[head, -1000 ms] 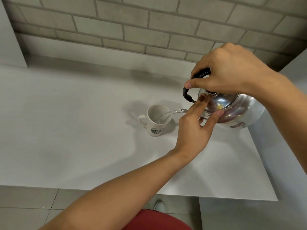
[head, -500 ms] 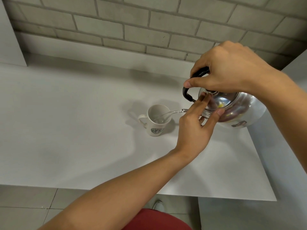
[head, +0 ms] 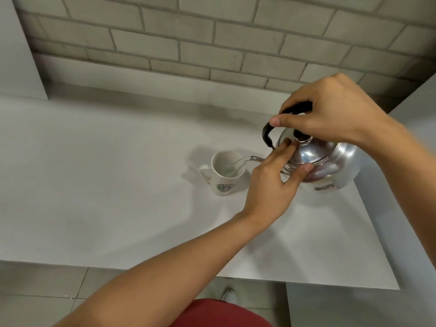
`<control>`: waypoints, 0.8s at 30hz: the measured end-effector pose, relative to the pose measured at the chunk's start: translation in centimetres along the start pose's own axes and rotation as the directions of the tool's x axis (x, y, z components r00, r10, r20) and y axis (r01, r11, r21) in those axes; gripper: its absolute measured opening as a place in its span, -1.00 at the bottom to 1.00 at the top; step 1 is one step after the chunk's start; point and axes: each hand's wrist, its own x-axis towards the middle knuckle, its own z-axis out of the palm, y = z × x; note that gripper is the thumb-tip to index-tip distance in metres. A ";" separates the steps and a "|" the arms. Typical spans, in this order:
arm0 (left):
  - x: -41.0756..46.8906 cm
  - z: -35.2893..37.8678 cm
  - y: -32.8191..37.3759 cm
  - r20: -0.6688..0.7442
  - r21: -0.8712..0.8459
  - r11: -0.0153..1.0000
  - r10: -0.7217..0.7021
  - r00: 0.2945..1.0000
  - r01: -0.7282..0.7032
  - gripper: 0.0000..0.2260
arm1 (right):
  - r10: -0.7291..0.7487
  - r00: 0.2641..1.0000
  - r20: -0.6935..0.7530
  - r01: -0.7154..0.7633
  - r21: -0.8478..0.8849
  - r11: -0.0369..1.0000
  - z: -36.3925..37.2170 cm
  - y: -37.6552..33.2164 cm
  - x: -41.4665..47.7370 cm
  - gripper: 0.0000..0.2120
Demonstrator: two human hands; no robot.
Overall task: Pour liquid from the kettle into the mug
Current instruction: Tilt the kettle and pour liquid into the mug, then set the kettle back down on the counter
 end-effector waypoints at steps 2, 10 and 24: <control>0.1 -0.5 0.1 0.037 0.057 0.998 0.031 0.999 -0.033 -0.57 | 0.016 0.999 -0.050 -0.013 0.059 0.998 0.3 0.5 -0.7 -0.53; 0.3 -1.8 -0.4 0.182 0.275 0.958 0.034 0.983 -0.084 -0.53 | 0.147 0.973 -0.177 -0.100 0.250 0.963 2.4 2.5 -3.0 -0.62; 4.8 -2.2 0.8 0.173 0.307 0.949 0.015 0.985 -0.069 -0.57 | 0.439 0.860 -0.259 -0.213 0.600 0.771 5.9 6.0 -6.6 -0.75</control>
